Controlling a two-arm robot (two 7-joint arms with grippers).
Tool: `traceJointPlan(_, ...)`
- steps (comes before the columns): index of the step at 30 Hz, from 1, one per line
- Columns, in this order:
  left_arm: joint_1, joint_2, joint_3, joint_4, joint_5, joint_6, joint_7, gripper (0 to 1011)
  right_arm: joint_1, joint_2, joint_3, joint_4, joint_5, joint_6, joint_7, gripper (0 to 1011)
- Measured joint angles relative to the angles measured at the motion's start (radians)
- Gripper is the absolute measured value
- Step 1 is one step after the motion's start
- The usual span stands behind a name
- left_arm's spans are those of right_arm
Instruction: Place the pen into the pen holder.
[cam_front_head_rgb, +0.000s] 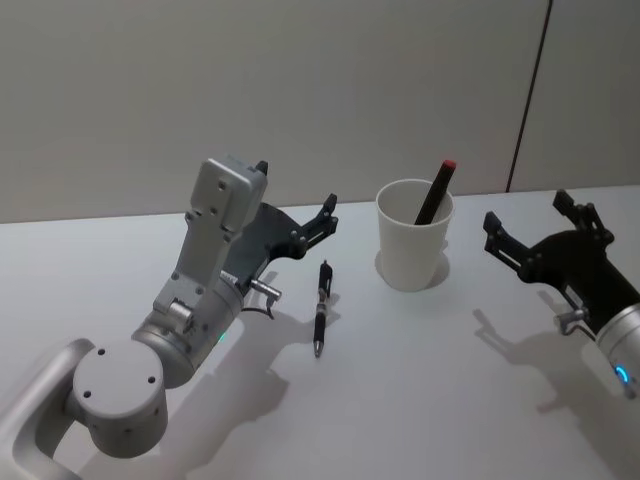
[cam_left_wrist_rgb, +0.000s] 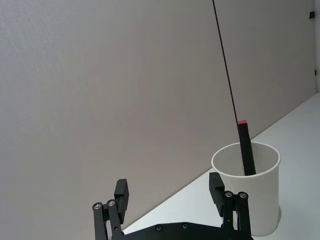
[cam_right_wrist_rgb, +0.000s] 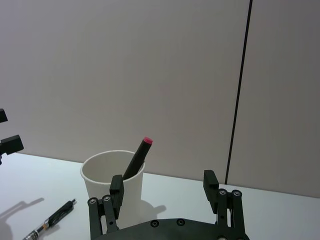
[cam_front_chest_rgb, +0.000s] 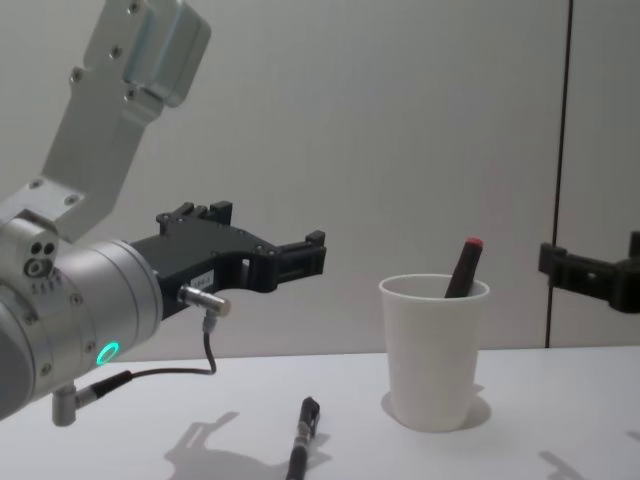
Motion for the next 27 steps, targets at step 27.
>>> traceJointPlan(27,0.006,0.008,-0.005,-0.008,-0.019,0.013,-0.028,1001,-0.022,0.010,0.003,-0.028,-0.006,0.022,-0.017,1001)
